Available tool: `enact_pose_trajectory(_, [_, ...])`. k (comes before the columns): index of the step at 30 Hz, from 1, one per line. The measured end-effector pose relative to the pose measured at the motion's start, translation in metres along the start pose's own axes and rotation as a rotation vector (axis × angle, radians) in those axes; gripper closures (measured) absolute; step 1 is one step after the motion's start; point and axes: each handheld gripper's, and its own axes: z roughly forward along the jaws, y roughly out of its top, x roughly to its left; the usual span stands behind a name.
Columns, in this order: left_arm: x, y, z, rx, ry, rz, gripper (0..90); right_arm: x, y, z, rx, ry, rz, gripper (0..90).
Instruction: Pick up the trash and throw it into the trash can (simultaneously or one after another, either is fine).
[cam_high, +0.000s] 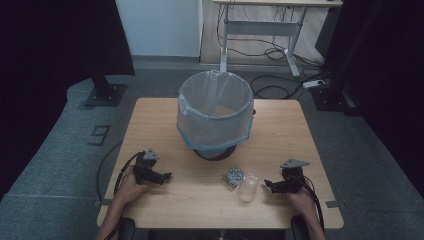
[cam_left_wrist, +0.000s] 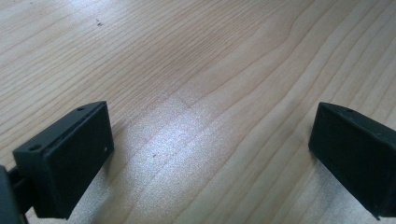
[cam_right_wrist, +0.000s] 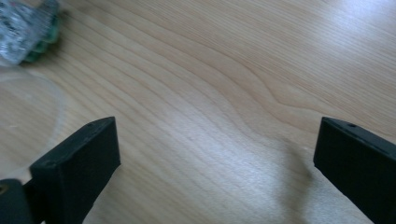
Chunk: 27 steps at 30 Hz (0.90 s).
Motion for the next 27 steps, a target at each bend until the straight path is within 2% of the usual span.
enact_pose_trajectory(12, [0.0, 0.0, 0.0, 0.0, 0.001, -0.001, 0.0, 0.018, 0.0, -0.009, 0.007, 0.072, -0.051, 0.0])
enact_pose_trajectory(20, [0.0, 0.0, 0.0, 0.0, 0.001, -0.001, 0.0, 0.03, 0.001, -0.013, -0.014, 0.128, -0.055, 0.0])
enact_pose_trajectory(27, [0.0, 0.0, 0.0, 0.0, 0.0, 0.0, 0.0, 0.045, 0.003, -0.009, 0.002, 0.165, -0.104, 0.0])
